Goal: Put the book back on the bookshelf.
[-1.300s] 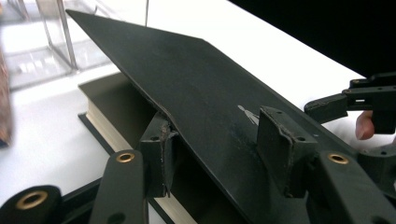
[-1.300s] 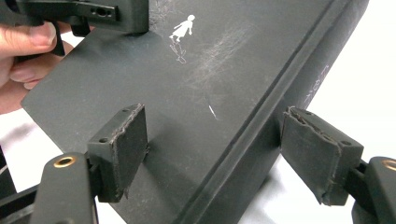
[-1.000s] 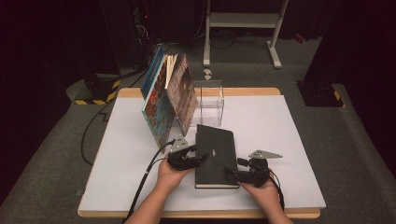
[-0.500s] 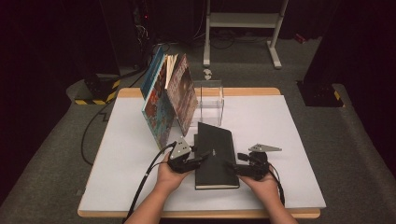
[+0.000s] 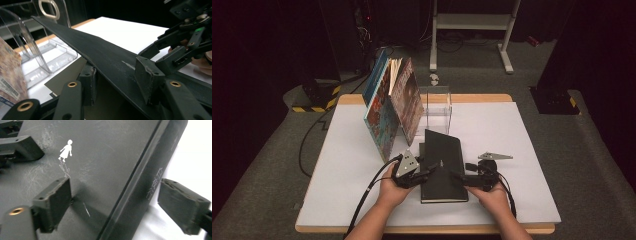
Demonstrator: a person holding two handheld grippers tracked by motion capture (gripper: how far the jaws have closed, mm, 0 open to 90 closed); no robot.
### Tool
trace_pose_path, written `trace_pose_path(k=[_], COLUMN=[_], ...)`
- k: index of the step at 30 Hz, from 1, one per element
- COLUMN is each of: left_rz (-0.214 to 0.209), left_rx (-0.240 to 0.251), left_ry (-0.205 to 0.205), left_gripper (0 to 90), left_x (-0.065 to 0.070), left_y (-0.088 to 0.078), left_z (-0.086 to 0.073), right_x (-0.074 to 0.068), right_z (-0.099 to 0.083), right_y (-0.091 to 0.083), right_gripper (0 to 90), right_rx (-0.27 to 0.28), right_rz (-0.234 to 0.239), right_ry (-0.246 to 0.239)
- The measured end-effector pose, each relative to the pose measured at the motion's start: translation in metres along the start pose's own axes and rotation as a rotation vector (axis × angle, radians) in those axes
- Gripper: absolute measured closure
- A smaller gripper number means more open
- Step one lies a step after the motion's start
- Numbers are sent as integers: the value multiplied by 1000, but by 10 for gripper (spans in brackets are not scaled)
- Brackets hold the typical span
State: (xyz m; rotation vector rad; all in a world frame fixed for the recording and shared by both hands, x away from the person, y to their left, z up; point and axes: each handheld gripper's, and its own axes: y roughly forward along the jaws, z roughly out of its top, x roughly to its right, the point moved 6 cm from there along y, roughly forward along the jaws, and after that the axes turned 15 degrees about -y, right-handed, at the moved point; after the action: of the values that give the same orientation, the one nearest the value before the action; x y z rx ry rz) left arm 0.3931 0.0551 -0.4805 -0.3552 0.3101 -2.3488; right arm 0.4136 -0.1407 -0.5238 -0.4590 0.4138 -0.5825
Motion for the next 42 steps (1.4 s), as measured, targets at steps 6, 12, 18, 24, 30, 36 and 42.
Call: trace_pose_path(k=[6,12,18,24,30,36,42], left_rz=[6,10,11,8,3,-20,-33], left_rx=[25,56,86,125,151,184,164], left_ry=[39,71,102,147,195,222,166], left_gripper=[541,541,541,541,541,541,544], left_x=[4,10,14,19,23,27,24], left_y=[-4,-8,-11,-15,-18,-21,-21], left_z=[0,1,1,0,0,0,-1], right_x=[-3,-3,-1,0,0,-3,-7], right_z=[2,3,3,4,4,6,8], right_y=[2,0,-1,-2,-3,-7,-12], right_gripper=[70,67,66,65,62,66,83], right_rx=[14,22,34,50,59,64,46], right_rz=[38,52,82,111,136,169,114], right_ry=[17,20,33,39,39,30,0])
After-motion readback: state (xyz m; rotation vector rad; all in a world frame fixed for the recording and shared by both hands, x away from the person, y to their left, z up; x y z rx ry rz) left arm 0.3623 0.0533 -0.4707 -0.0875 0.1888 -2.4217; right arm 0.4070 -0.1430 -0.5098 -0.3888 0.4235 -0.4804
